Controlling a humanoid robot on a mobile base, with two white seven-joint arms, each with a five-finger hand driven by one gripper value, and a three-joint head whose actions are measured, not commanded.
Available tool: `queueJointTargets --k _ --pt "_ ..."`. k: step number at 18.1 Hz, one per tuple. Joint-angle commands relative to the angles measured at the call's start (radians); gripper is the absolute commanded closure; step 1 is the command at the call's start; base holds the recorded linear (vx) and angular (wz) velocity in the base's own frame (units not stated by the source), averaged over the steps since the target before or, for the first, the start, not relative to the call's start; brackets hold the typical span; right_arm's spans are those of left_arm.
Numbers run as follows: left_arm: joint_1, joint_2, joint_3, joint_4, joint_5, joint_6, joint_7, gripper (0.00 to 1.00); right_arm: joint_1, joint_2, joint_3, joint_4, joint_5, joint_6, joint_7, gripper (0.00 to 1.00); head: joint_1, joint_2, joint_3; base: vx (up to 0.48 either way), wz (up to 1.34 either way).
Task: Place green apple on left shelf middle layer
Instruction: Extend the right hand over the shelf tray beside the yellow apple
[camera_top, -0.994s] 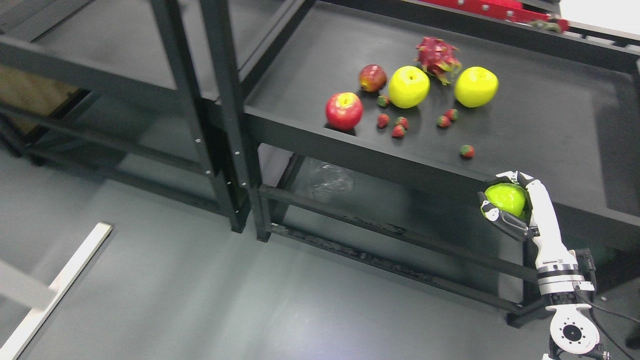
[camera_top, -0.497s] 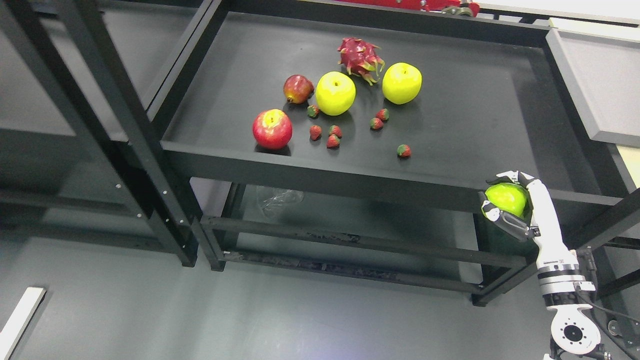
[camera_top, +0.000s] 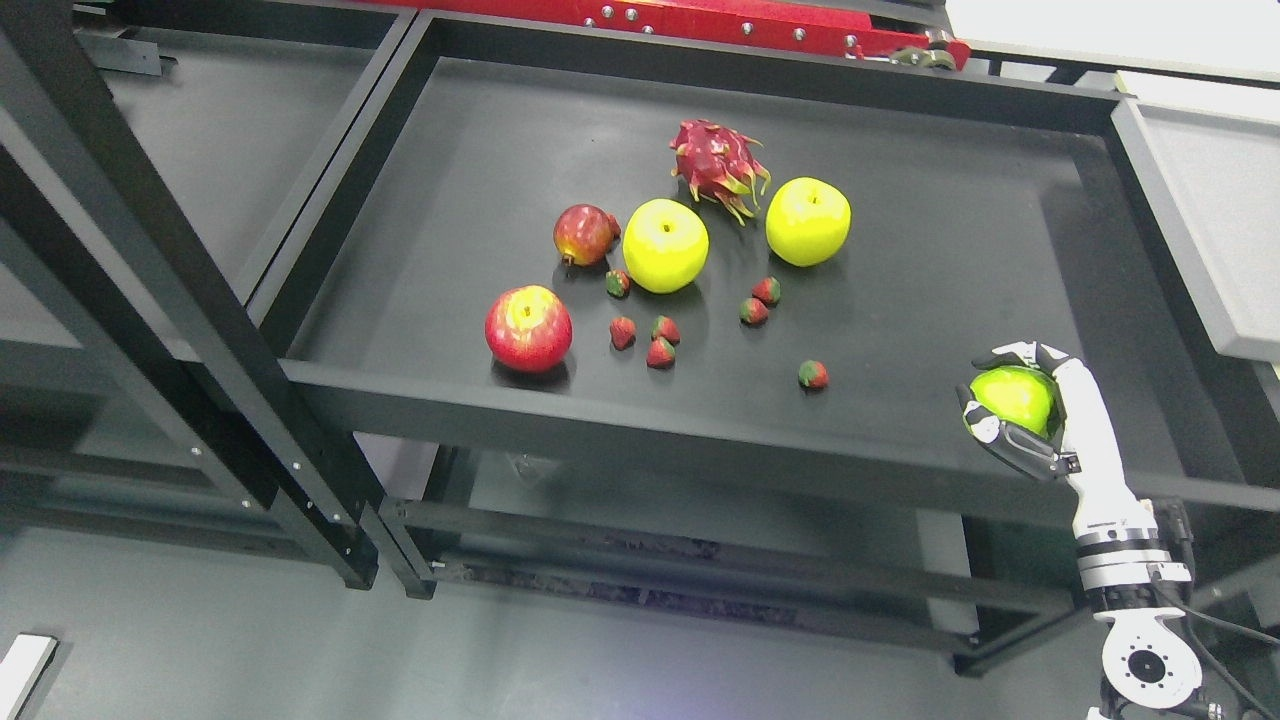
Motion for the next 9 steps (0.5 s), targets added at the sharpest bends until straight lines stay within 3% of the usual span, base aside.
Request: queueJointTargets --k 1,9 --pt "0.0 0.017 0.0 0.0 0.0 -0.001 0.001 0.0 -0.072 -0.002 0.038 0.027 0.021 0.024 0.035 0.95 0.0 0.0 0.0 0.298 0.11" --pt "0.0 0.017 0.0 0.0 0.0 -0.001 0.001 0.0 -0.411 0.001 0.217 0.375 0.204 0.04 0.055 0.95 0.0 0.0 0.0 0.207 0.13"
